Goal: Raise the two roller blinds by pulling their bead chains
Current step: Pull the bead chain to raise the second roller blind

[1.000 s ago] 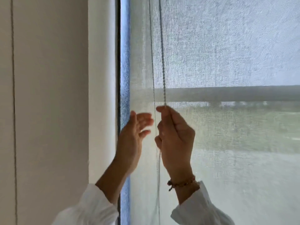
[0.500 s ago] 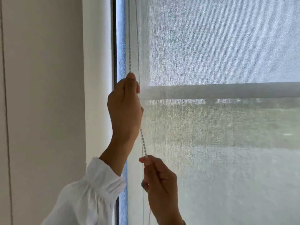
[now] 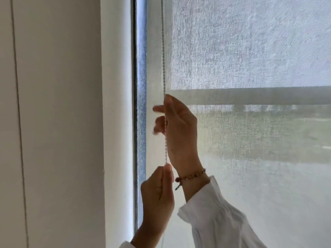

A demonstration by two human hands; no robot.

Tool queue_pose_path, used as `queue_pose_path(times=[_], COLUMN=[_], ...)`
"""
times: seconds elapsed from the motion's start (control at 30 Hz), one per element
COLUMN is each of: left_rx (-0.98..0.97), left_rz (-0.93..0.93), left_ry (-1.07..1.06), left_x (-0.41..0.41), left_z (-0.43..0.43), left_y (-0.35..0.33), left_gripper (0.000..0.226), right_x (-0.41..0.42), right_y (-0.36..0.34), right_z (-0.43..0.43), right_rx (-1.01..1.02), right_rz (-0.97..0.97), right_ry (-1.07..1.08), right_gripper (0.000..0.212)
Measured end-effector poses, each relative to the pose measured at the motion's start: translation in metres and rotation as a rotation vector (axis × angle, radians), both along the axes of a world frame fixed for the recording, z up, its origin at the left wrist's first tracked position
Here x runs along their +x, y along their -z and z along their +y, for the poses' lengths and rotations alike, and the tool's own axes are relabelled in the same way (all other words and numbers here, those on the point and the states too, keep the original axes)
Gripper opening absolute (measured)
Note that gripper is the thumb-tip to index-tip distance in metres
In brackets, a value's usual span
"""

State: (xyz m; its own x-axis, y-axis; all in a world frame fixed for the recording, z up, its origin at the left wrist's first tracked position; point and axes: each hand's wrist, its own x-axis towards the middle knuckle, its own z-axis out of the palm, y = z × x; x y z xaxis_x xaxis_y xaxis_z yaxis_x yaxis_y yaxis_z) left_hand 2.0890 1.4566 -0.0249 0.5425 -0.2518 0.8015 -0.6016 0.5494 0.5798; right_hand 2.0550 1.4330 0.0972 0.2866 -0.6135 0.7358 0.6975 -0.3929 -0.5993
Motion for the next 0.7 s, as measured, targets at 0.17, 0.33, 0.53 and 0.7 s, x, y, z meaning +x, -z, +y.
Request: queue_pose_path(times=[0.17,0.33,0.53,0.7], left_rx=[0.078,0.172,0.104,-0.003], left_rz=[-0.084,0.333,0.141,0.297], left_ry=[-0.012,0.349,0.529,0.593], left_x=[0.017,0.043,0.037,0.005], left_z=[0.001,0.003,0.017,0.024], left_y=[0.015,-0.024,-0.113,-0.135], left_gripper=[0.032,0.050,0.041,0.045], right_x=[0.010,0.007,0.012,0.010], right_y=[0.015,0.048,0.116,0.142], right_z=[0.001,-0.003,0.002,0.008], right_rx=[0.024,-0.060,-0.109,-0.225], right_rz=[-0.044,-0.106,-0.007,0.010], right_ry=[0.242,0.358,0.397,0.503], right_gripper=[0.022,0.019,0.021,0.018])
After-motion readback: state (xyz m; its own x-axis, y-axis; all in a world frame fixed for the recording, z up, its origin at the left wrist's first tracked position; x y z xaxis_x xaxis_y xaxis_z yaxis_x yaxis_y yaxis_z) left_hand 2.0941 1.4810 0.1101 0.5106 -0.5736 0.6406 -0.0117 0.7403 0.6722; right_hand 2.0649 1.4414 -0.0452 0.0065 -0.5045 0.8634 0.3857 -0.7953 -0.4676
